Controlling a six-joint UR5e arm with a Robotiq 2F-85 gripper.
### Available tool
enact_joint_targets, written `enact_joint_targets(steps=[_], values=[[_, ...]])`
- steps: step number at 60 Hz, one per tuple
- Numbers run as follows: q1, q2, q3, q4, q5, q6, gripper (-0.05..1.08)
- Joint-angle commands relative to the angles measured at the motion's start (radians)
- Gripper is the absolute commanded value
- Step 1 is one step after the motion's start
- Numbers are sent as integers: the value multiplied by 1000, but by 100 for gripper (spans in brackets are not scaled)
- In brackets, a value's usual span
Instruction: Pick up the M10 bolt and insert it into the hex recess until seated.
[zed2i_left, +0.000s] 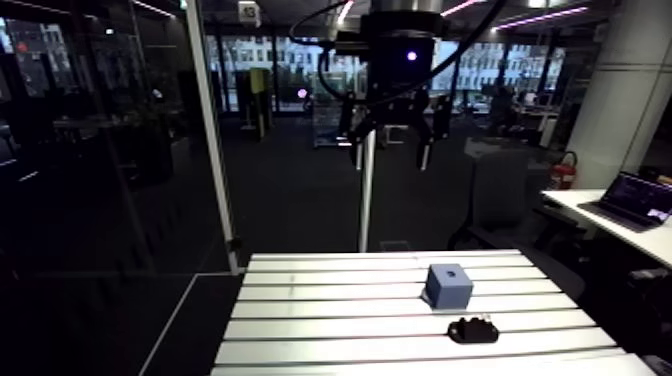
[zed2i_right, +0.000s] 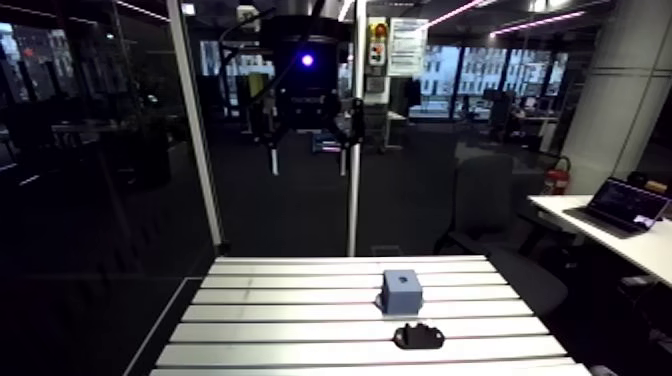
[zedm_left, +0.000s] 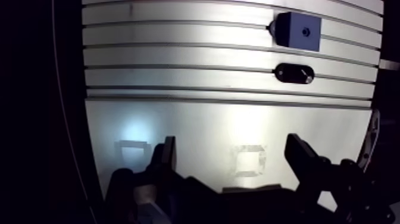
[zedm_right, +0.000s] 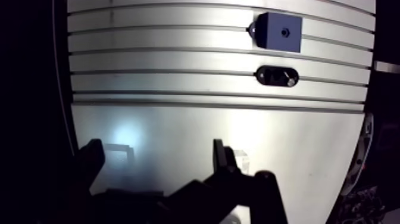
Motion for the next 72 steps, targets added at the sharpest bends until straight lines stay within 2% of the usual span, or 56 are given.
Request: enact_joint_targets(steps=[1, 15, 19, 22, 25, 31, 41, 52, 53, 66, 72], values=[[0, 0, 0, 0, 0, 0, 1], [0, 8, -7, 0, -1, -19, 1], [2, 9, -6, -7, -11, -42, 1], [0, 12, 1, -27, -26, -82, 1], [-4, 14, 7, -42, -30, -110, 1], [-46, 17, 34, -102, -36, -237, 1], [-143, 21, 62, -146, -31, -378, 1], [-183, 50, 85, -198, -29, -517, 1], [-193, 56, 88, -198, -24, -538, 1], [-245, 63, 136, -212, -26, -633, 1], [-274, 64, 195, -330, -26, -673, 1]])
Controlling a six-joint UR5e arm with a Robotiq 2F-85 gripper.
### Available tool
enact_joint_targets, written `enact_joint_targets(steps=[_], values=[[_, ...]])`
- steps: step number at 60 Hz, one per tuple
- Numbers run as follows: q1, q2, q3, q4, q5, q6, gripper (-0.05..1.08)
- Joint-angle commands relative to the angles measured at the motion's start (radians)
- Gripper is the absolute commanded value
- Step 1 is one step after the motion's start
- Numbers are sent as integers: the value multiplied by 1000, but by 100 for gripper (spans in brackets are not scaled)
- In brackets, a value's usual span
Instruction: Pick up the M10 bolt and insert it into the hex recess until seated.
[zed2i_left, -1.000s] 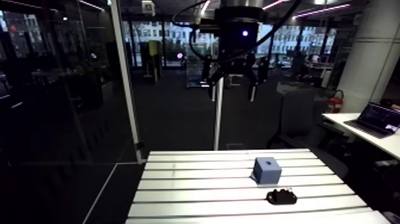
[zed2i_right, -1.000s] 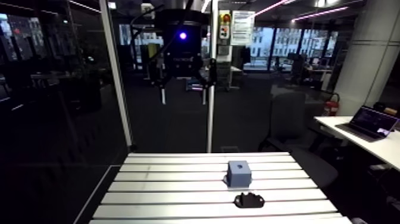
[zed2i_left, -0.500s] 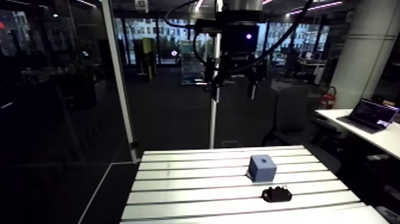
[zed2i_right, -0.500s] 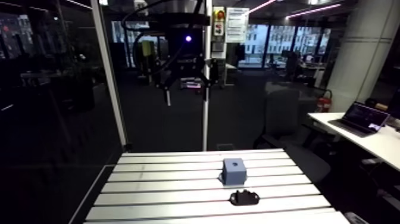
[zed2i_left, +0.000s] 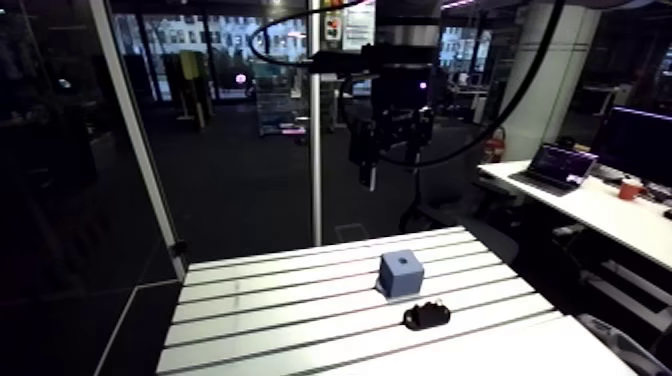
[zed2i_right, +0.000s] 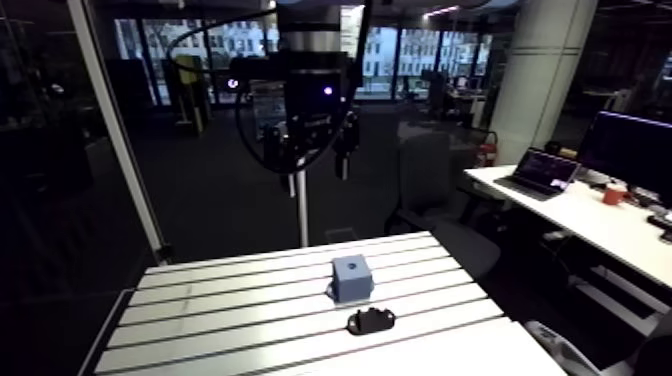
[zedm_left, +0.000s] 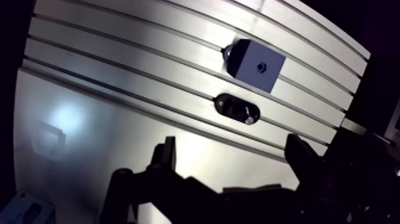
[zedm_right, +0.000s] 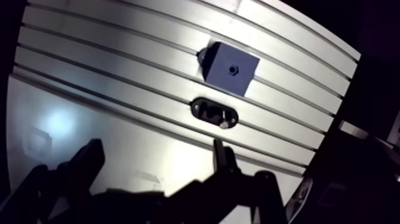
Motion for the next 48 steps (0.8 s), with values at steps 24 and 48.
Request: enact_joint_targets(steps=[24, 48], values=[[-128, 46, 210, -354, -2, -184, 1], [-160, 83, 271, -388, 27, -193, 1]])
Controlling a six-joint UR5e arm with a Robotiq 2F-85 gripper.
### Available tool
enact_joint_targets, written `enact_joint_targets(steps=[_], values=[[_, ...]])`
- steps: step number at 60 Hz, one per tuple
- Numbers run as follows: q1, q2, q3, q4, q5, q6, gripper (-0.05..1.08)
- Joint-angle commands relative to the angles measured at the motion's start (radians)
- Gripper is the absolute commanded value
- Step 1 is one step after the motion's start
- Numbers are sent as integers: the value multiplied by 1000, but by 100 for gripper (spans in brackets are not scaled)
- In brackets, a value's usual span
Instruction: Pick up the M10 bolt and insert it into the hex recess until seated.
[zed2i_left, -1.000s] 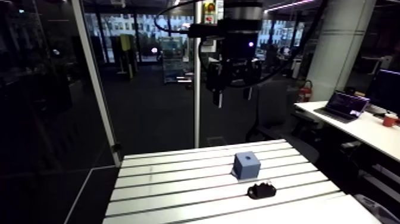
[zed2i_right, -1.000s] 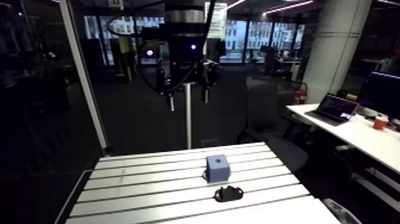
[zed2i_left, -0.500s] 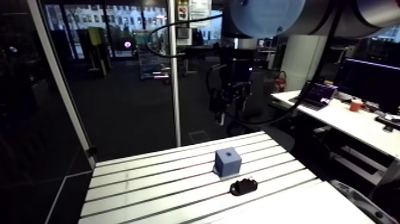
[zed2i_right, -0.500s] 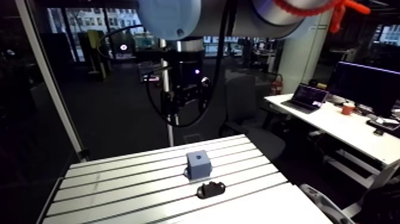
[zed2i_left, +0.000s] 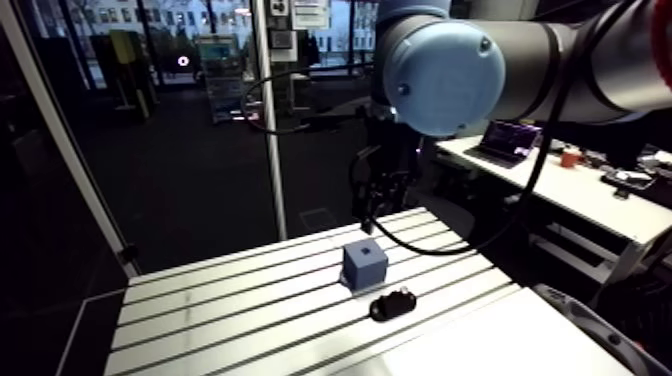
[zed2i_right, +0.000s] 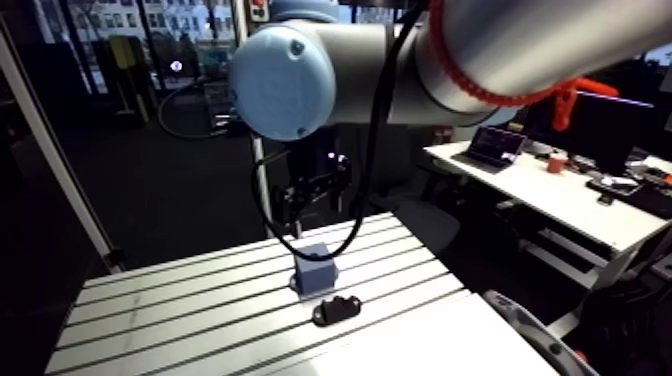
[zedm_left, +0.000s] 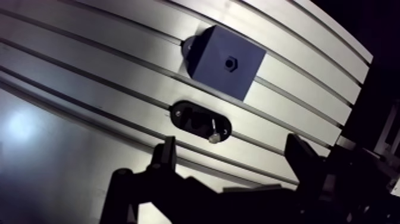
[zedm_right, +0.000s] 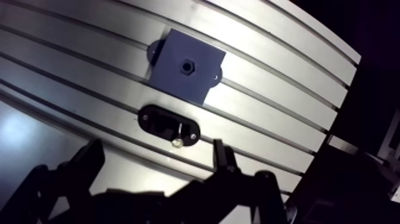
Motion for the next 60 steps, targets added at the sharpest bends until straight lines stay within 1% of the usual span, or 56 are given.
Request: enact_joint_targets(steps=[1, 13, 23, 32, 37, 47, 50, 60], values=[[-18, 21, 36, -25, 18, -5, 1], [-25, 33, 52, -41, 18, -8, 1], [-50, 36, 70, -52, 18, -11, 1], [-54, 36, 87, -54, 18, -25, 1], [-57, 36, 91, -54, 18, -25, 4], [-69, 42, 100, -55, 18, -34, 4], [-75, 58, 101, -55, 17, -40, 7], [-81, 74, 102, -55, 17, -42, 13]])
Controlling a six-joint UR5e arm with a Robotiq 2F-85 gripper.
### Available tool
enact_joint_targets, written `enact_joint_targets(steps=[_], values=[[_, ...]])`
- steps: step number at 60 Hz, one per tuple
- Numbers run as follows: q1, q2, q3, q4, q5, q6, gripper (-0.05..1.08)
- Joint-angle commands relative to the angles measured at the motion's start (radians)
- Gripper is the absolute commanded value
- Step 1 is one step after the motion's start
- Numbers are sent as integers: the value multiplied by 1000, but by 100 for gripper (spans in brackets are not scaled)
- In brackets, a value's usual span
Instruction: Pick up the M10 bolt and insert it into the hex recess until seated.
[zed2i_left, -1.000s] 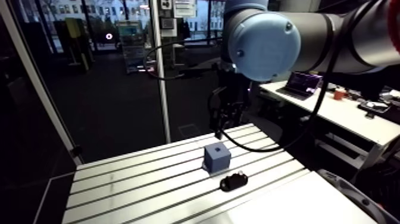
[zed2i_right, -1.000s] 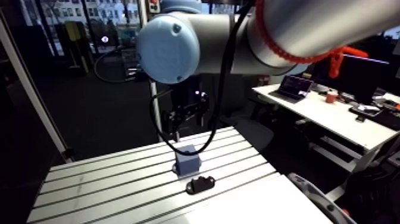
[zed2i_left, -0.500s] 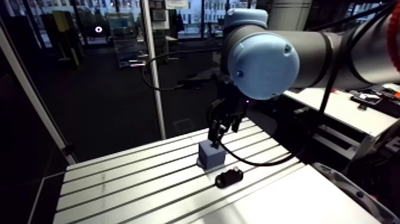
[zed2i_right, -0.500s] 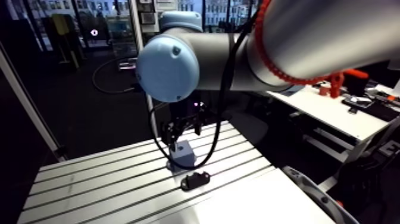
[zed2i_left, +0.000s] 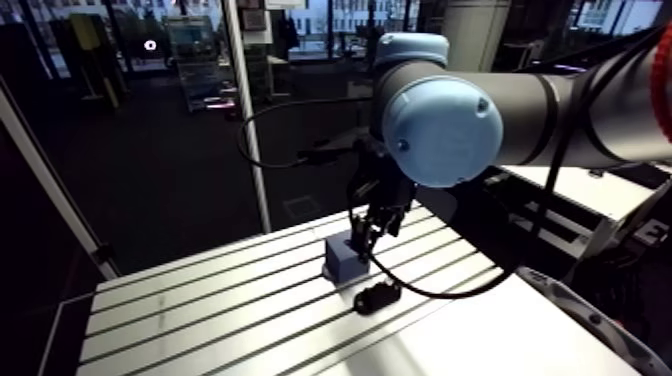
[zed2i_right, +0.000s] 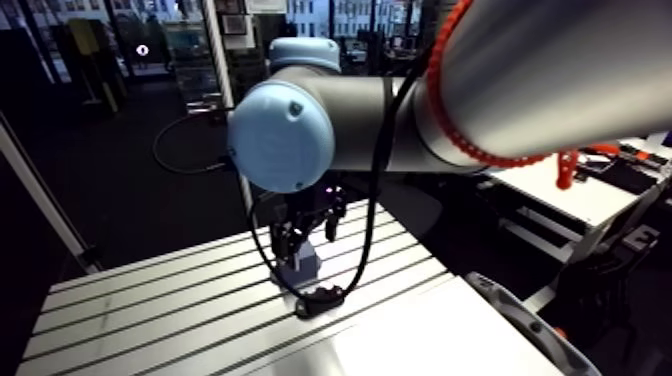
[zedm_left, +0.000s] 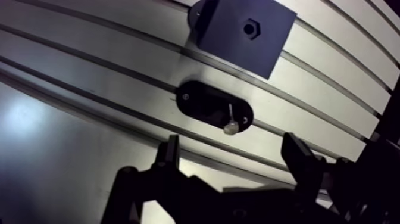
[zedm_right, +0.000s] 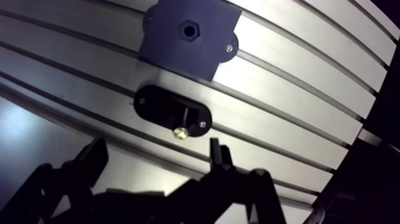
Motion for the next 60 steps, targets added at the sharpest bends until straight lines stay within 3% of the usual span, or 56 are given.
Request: enact_joint_targets(steps=[1, 24, 60], values=[[-14, 26, 4, -1, -1, -8, 14], [-13, 67, 13, -71, -8, -11, 29], [-13, 103, 28, -97, -24, -6, 40]])
